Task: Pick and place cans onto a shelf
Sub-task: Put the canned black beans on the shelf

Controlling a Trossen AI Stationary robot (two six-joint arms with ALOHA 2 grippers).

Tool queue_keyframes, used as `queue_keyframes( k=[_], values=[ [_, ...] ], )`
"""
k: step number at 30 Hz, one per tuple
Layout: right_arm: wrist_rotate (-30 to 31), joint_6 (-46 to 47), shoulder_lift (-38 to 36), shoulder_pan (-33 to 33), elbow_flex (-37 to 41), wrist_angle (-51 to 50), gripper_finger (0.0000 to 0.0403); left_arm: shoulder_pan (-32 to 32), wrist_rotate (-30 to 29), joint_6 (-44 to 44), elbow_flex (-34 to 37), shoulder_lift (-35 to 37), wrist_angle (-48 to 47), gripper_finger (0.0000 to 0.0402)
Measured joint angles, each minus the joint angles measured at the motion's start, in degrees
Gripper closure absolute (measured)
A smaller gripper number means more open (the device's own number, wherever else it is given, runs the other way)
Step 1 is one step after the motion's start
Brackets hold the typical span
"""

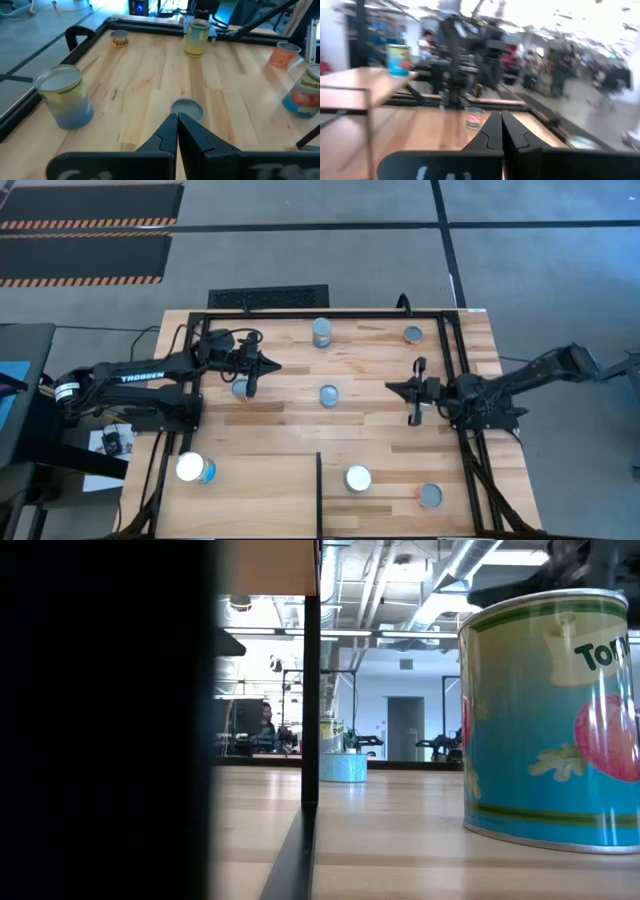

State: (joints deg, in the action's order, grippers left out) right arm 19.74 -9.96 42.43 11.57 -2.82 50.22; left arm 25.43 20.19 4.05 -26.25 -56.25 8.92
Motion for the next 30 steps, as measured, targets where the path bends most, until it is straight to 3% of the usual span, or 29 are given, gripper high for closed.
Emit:
queue_keyframes(
  k=[6,17,22,30],
  values=[
    [-1.76,-0.04,14.07,3.89,2.08,19.51,0.0399,-1.61,-0.47,0.32,-4.54,0.0,-9.25,0.0401],
    [-7.05,1.54,39.64,3.79,-0.42,39.49,0.0399,-8.67,-14.31,-0.72,-15.58,0.0,-33.58,0.0401],
    [-7.84,2.02,42.44,2.35,-2.11,39.38,0.0398,-10.47,-18.85,-4.87,-18.6,-0.02,-42.65,0.0394],
    [-7.85,4.04,42.17,1.84,-2.23,39.55,0.0398,-14.25,-20.06,-12.31,-22.47,-3.9,-55.37,0.0348]
  ],
)
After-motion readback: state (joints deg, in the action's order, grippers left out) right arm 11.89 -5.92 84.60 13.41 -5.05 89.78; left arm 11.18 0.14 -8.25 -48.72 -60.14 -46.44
